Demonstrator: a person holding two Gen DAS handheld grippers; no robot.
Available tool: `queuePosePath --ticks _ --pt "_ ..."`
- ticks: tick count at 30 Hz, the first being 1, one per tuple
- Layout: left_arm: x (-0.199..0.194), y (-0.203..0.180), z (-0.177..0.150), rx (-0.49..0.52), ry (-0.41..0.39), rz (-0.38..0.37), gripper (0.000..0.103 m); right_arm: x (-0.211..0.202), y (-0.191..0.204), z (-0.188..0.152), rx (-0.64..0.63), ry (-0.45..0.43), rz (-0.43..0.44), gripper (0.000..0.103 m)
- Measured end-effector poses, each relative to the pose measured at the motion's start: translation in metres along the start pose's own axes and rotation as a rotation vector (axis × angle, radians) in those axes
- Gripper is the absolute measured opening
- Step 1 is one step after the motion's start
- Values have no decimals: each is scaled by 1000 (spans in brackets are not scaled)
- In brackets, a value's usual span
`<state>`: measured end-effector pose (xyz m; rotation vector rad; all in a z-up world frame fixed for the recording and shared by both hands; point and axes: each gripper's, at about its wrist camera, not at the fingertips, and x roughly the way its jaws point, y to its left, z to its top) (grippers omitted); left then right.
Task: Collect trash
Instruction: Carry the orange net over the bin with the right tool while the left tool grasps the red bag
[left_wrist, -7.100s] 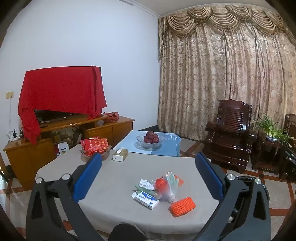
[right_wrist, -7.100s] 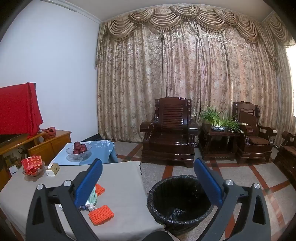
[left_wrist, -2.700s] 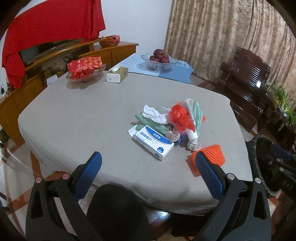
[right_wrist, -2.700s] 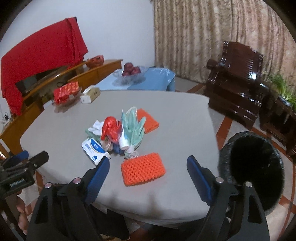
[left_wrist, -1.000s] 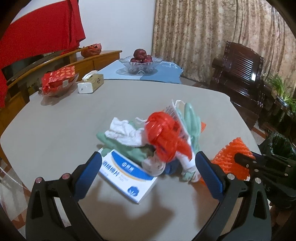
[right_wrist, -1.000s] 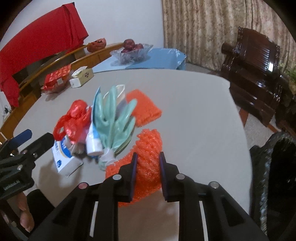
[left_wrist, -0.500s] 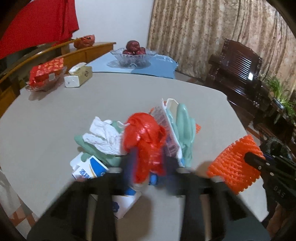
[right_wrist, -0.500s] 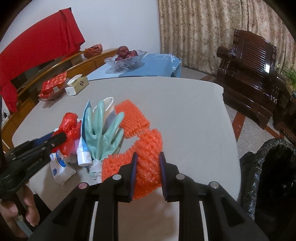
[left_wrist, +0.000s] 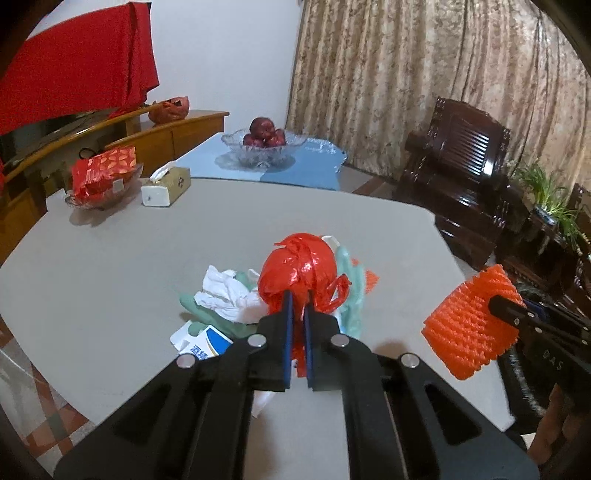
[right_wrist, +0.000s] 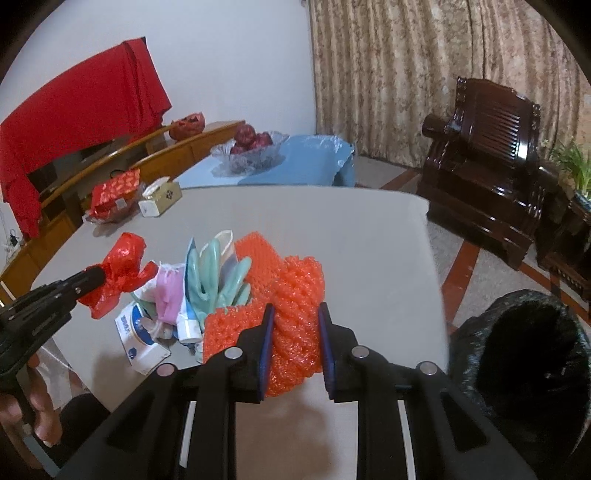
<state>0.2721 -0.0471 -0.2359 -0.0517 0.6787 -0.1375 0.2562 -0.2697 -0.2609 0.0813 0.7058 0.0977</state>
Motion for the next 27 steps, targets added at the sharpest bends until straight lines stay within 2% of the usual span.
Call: queuePosePath --ticks 4,11,21,27 --pt "-17 -19 0 20 -5 -32 5 -27 -7 4 11 -32 -14 23" --pt "-37 -74 -5 79 -7 -127 5 -72 -42 0 42 -73 -103 23" --pt "-39 -172 -18 148 15 -265 5 -116 -123 -20 152 -77 -227 23" --pt "-27 -220 -29 134 51 -275 5 -121 -174 -34 183 -51 -268 23"
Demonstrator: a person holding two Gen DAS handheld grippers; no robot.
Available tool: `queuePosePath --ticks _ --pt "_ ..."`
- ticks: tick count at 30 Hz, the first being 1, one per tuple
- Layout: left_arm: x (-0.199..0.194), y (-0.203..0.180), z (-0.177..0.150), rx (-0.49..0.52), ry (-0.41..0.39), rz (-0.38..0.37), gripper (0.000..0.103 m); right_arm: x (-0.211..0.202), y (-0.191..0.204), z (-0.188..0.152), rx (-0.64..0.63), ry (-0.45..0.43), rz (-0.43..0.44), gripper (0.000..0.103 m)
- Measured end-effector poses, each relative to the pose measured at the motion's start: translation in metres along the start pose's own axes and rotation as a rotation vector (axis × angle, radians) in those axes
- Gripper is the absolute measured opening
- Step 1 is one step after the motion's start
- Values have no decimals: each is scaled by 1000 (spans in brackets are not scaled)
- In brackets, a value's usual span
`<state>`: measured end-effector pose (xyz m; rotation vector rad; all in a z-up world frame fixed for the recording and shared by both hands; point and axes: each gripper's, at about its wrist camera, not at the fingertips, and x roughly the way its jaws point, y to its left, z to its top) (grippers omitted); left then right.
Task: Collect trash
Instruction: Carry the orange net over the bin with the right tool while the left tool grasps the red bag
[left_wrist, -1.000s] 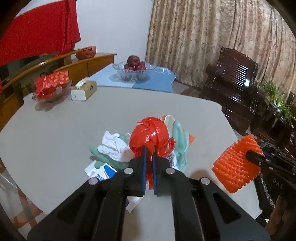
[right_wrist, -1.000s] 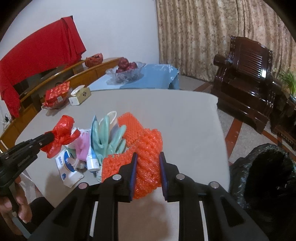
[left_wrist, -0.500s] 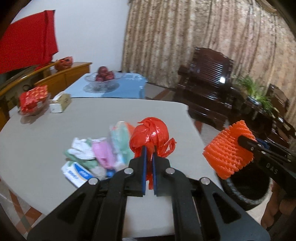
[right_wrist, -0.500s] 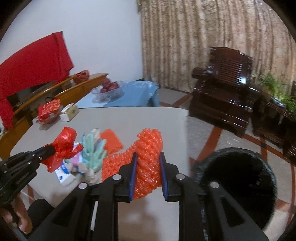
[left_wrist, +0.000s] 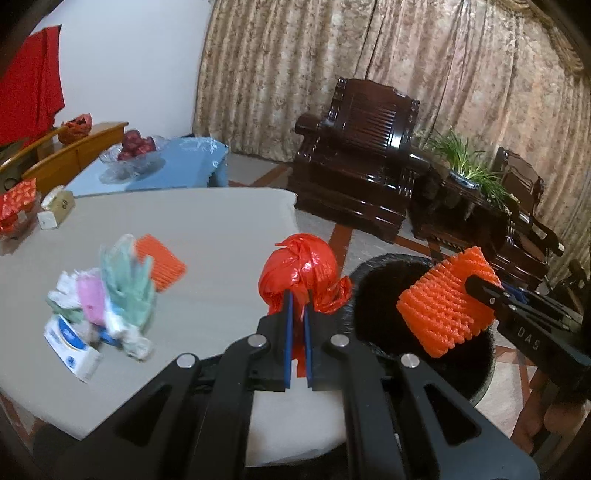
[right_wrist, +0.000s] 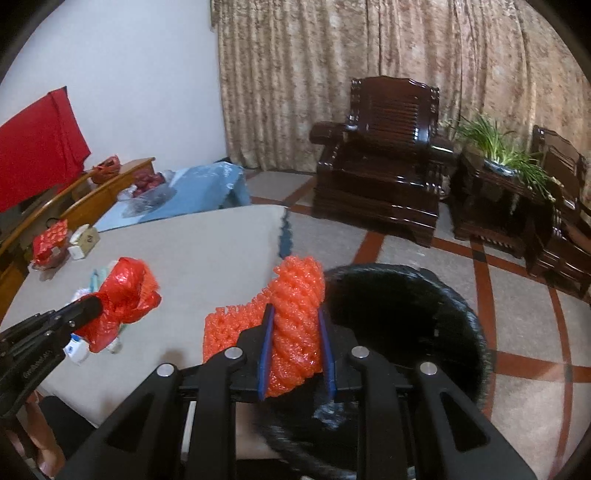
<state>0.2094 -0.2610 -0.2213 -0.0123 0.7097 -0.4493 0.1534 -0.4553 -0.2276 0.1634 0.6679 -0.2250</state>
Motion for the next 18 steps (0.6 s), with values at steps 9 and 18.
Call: queuePosePath --ticks 9,18 --pt "45 -82 -14 -28 88 24 5 40 -73 -18 -10 97 20 22" --pt "91 -138 -44 28 179 8 18 88 -140 -47 -35 234 -52 35"
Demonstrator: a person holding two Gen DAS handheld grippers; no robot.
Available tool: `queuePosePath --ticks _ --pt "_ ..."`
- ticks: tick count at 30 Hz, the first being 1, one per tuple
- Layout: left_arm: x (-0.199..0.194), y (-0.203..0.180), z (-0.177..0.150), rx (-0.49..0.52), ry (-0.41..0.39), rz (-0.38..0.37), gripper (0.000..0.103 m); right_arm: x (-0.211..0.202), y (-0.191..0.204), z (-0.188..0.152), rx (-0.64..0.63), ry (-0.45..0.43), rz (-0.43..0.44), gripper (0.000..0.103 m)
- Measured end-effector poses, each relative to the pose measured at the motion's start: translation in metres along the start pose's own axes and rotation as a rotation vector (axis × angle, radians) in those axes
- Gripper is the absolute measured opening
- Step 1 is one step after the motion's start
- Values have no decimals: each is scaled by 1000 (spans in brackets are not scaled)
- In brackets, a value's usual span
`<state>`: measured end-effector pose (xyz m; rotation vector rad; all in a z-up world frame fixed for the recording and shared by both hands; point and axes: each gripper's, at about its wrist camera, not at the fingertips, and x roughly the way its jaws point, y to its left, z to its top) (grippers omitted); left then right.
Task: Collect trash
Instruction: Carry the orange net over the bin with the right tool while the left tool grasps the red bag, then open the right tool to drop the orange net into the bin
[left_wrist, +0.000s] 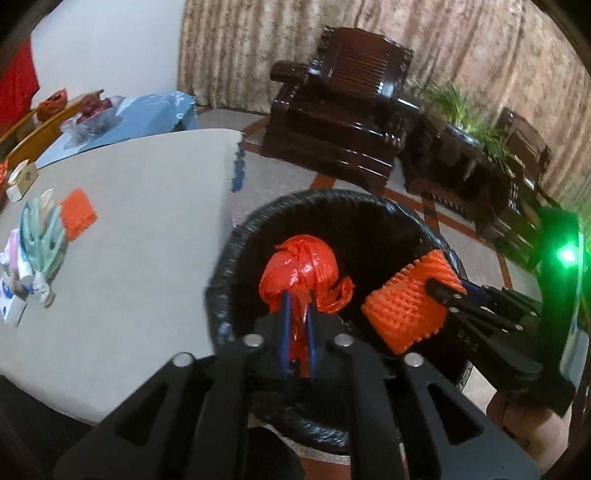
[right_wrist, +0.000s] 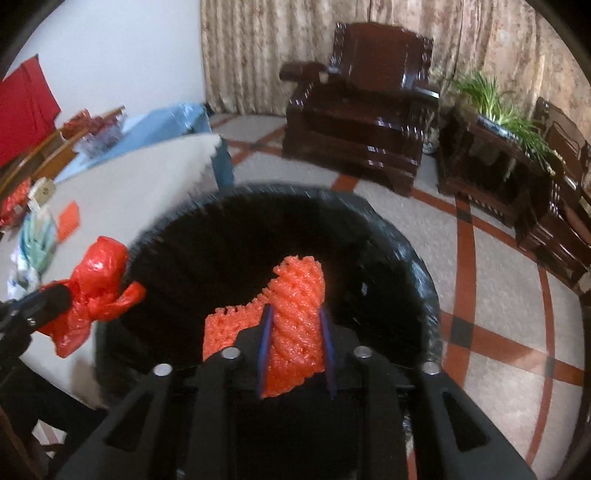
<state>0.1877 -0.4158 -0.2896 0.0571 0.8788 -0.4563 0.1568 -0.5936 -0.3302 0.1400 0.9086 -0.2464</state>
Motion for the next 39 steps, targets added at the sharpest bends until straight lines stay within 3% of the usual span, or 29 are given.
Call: queuePosePath --ticks 1,2,9,11,15,19,29,35,39 --pt "2 0 -1 9 1 5 37 2 -2 -1 2 6 -12 40" --pt "3 -2 -3 15 -3 9 47 3 -5 -3 2 12 -25 41" --pt "-13 19 -2 19 -26 23 58 -16 -4 -10 30 -6 -26 44" --pt "-25 37 -1 8 -51 56 73 -25 3 -6 27 -21 -18 48" --pt "-45 97 1 -66 -68 134 75 -49 39 5 -8 -78 22 56" --pt "-64 156 -3 -152 -77 215 75 -66 93 15 -27 -113 120 64" --pt "-97 315 -35 -366 -67 453 79 -67 241 17 -178 -106 310 65" --pt "-85 364 -49 -435 -58 529 79 -56 309 12 -262 -107 350 65" --pt "-63 378 -51 -444 -28 522 79 -47 336 17 -274 -105 364 65"
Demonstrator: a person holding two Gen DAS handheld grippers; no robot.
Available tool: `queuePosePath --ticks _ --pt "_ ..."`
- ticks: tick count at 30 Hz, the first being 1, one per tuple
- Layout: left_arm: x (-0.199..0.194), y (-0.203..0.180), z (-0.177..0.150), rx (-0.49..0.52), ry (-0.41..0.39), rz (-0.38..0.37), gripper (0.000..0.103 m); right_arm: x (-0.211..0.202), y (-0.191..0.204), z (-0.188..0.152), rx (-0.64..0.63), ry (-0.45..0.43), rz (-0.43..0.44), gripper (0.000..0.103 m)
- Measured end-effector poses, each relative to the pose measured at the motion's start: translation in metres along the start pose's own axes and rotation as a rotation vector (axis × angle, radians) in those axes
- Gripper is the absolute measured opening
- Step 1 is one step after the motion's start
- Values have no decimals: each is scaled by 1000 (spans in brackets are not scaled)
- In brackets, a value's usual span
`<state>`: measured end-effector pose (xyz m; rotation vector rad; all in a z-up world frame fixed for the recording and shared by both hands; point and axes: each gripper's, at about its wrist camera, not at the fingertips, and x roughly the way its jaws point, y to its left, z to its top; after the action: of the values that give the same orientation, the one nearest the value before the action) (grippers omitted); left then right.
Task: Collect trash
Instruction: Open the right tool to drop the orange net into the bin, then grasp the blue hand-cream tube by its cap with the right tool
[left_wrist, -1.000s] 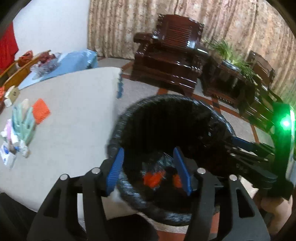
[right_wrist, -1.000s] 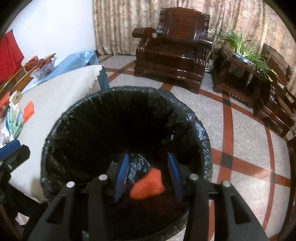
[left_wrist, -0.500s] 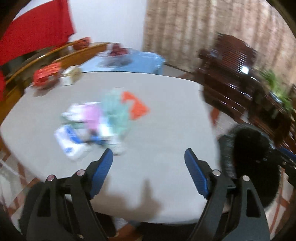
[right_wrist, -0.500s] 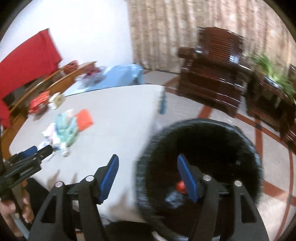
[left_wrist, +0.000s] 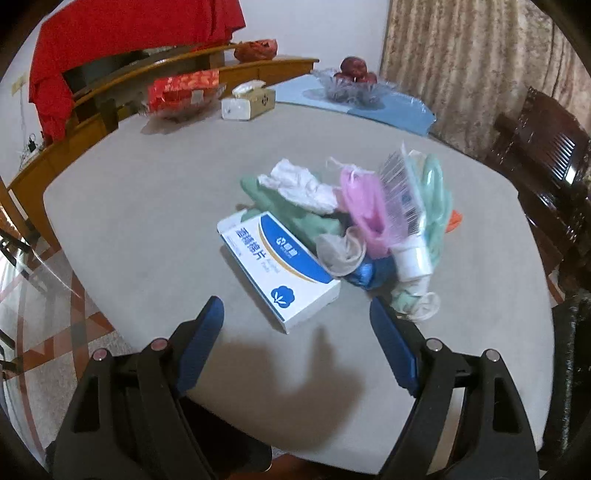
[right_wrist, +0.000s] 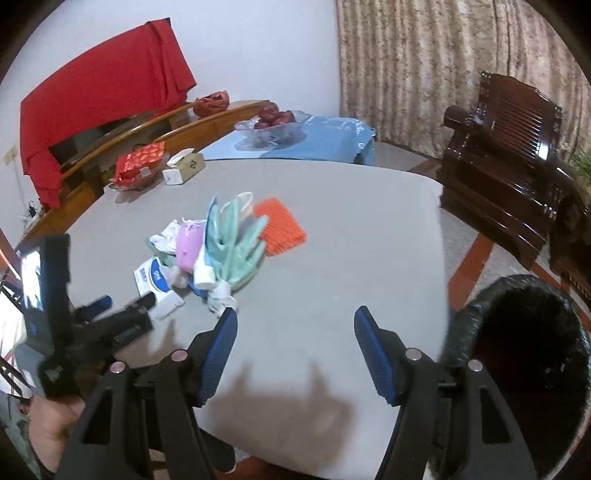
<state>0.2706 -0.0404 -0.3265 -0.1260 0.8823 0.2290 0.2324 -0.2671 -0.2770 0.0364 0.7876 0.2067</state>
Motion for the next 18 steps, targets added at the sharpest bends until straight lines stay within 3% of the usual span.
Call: queuePosePath --ticks 13,15,16,18 --pt "52 4 7 25 59 -30 79 61 35 13 -22 45 50 65" --pt "62 8 7 22 79 -20 76 67 40 15 -26 52 59 65" --pt "69 12 7 12 106 -27 68 68 42 15 -31 54 62 65" --pt "71 19 6 1 111 -40 66 71 48 17 -41 57 74 65"
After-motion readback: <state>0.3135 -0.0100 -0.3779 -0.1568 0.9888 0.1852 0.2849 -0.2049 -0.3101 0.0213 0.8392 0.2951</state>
